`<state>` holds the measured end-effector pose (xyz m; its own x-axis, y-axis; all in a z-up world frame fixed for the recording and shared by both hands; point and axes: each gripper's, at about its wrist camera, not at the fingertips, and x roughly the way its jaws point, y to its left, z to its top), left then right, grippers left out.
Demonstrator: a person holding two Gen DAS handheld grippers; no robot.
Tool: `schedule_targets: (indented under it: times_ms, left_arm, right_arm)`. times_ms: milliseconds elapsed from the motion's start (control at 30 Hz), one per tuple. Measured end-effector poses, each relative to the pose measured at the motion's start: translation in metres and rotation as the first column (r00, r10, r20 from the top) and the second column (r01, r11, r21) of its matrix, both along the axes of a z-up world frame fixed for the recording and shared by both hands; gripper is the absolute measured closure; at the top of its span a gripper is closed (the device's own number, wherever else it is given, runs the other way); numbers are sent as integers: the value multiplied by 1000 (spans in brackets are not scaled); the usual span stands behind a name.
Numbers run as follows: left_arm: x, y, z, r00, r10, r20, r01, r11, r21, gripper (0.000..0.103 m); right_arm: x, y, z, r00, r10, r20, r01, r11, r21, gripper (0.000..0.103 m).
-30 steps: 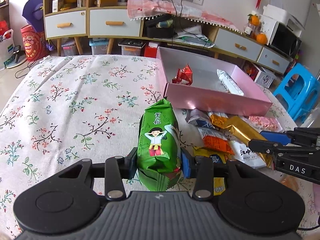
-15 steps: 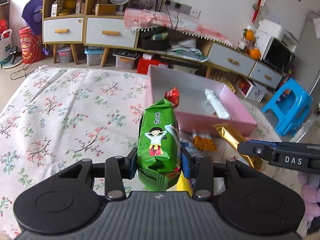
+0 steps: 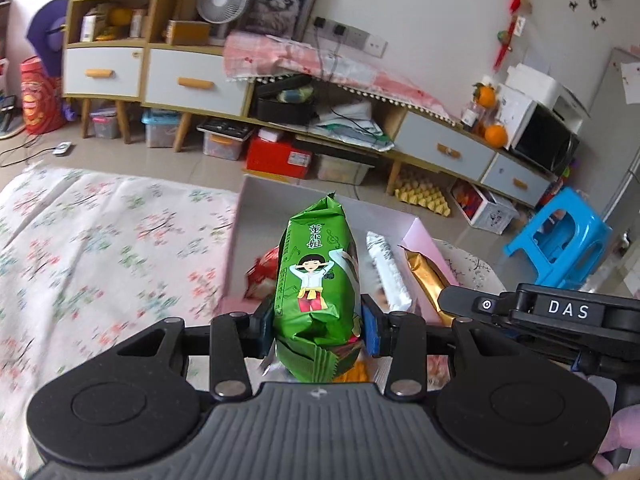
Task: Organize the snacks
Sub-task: 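Carry the green bag and gold bar into the pink box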
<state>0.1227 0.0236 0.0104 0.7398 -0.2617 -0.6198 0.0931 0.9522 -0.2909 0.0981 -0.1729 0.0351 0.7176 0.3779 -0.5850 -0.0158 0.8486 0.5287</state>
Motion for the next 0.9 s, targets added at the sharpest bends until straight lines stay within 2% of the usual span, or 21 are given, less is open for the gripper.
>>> schedule_targets:
  times_ms: [200,400,633,900]
  left_arm:
    - [35,-13,-14,999,-36,-39,37,999,13,64]
    - [57,-21,-28,998,-49,-48,53,996,69,64]
    - [73,-21,-35,999,-28,-34,32,992,118,65]
    - [83,-25,-35,999,-29,18,25,981,193,65]
  right_arm:
    - [40,-18,-19,997,-54,-57,61,989,133,76]
    - [71,-21,-45,991,-55,-123,84,968,238,76]
    - [87,-12,-64,988,-44,-147,73,979,193,76]
    - [96,-14,-71,988,-78,-131,94,987,128,76]
